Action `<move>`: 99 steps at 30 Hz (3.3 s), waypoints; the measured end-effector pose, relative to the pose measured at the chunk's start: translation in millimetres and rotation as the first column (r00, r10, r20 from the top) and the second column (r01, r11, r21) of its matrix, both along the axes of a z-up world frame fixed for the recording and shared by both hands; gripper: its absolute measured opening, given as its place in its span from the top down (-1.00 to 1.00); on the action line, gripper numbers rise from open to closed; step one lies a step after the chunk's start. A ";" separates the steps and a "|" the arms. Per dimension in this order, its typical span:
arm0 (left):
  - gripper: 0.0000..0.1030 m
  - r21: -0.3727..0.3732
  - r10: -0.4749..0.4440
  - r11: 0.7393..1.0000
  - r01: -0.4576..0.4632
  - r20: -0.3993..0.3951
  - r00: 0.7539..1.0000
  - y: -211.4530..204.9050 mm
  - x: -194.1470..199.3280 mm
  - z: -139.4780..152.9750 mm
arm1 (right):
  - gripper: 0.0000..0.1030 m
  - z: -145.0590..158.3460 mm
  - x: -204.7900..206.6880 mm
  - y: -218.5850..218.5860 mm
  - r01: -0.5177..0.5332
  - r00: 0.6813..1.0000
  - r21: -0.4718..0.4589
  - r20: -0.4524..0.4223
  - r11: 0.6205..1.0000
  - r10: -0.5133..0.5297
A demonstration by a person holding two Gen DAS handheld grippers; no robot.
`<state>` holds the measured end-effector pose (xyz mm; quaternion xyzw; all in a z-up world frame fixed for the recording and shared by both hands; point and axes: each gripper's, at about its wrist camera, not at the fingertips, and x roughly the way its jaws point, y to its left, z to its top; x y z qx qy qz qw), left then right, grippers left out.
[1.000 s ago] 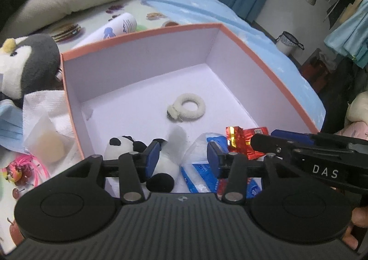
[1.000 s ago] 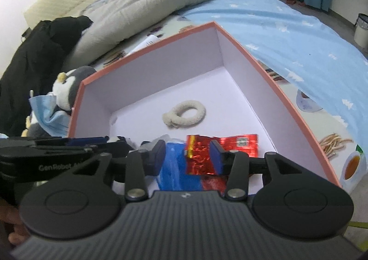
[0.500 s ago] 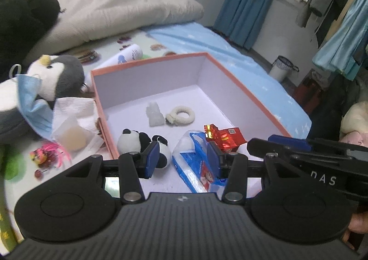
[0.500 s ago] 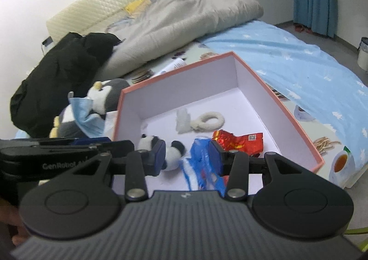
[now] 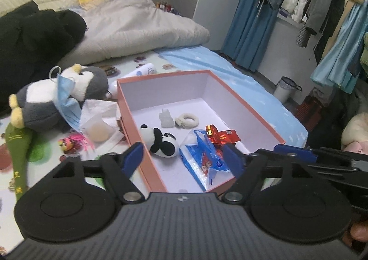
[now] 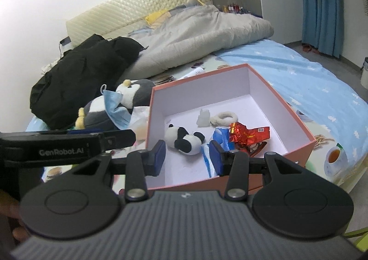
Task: Organize soft objects
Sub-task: 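Withdraw both tools from the box toward the remaining items, then grasp the pink-feathered yellow toy with the left tool while the right tool grasps the tissue bag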
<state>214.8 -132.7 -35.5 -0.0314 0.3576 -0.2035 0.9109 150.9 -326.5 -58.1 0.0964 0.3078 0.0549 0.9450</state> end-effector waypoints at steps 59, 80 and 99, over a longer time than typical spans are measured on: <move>-0.70 -0.118 0.457 0.885 -0.450 0.039 0.889 182.4 -101.0 -69.7 | 0.12 -60.9 -19.3 134.1 -0.327 0.945 -0.133 -0.036 0.936 0.326; -0.57 -0.121 0.419 0.901 -0.417 -0.010 0.908 206.3 23.4 -131.9 | 0.13 -80.7 84.1 185.9 -0.302 0.952 -0.169 -0.015 0.938 0.304; -0.20 -0.143 0.364 0.918 -0.371 -0.070 0.929 206.5 116.1 -180.7 | 0.14 -116.1 179.0 211.2 -0.224 0.975 -0.206 -0.041 0.953 0.221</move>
